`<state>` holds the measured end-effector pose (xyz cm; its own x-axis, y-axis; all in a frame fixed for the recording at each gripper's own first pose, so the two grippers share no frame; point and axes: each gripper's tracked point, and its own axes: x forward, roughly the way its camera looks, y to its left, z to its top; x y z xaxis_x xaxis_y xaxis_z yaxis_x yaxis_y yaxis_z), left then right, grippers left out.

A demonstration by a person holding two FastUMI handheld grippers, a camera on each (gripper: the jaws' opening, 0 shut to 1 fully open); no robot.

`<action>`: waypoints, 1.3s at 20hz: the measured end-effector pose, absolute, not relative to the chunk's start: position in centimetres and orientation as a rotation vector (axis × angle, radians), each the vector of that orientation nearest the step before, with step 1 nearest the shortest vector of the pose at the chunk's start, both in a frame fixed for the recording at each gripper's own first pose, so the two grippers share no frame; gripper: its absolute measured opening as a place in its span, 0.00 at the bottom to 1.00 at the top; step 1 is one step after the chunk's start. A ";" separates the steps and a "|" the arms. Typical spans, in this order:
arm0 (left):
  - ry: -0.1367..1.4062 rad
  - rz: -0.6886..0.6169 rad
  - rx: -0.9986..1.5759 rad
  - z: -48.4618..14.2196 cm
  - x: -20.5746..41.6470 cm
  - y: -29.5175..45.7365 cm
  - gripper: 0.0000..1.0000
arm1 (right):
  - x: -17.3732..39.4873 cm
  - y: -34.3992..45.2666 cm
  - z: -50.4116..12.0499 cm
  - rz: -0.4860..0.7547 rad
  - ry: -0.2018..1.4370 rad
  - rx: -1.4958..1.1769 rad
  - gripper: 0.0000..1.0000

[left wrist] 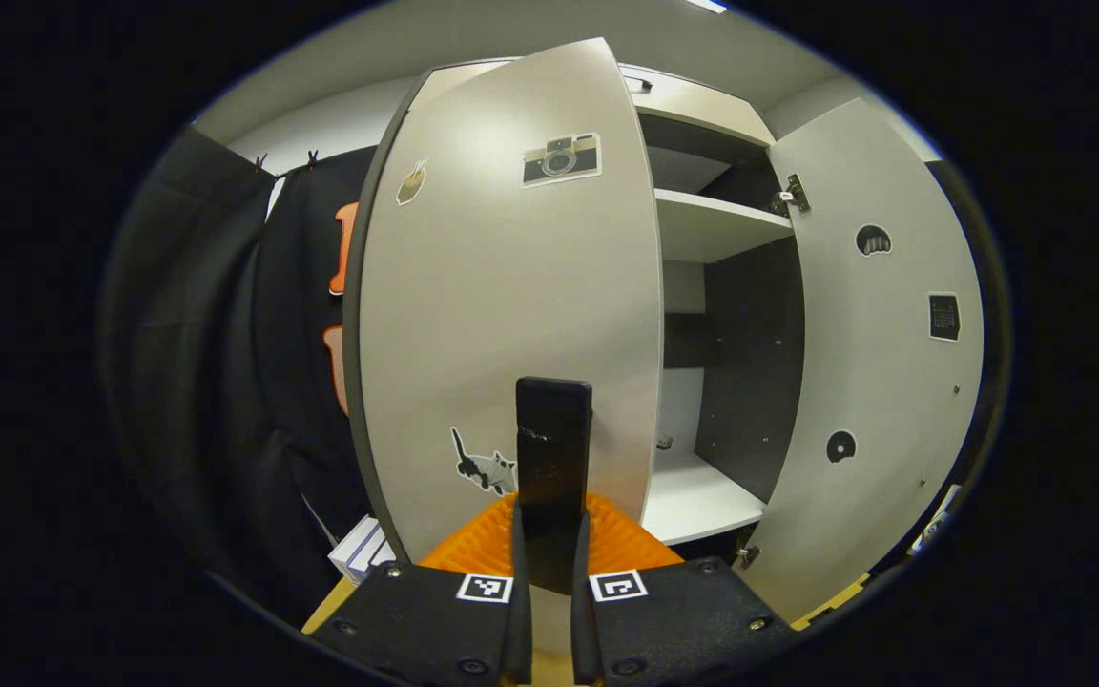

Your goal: Open the right door of the double-door shoe cabinet with the right hand, and open the left door with the left hand.

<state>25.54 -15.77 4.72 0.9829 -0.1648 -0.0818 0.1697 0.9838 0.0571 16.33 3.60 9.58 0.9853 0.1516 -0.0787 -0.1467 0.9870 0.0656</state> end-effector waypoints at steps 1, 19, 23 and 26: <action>0.071 -0.173 0.058 4.9 25.4 -15.4 0.16 | 16.3 4.2 9.6 0.143 0.081 0.054 0.96; 0.048 -0.240 0.045 6.0 20.7 -7.1 0.12 | 14.1 12.8 7.9 0.061 0.089 0.105 0.96; 0.038 -0.203 0.063 6.3 20.4 -5.2 0.08 | 14.1 13.8 7.9 0.064 0.090 0.082 0.96; 0.042 -0.187 0.060 6.8 20.3 -3.7 0.06 | 14.2 14.6 8.2 0.077 0.089 0.084 0.96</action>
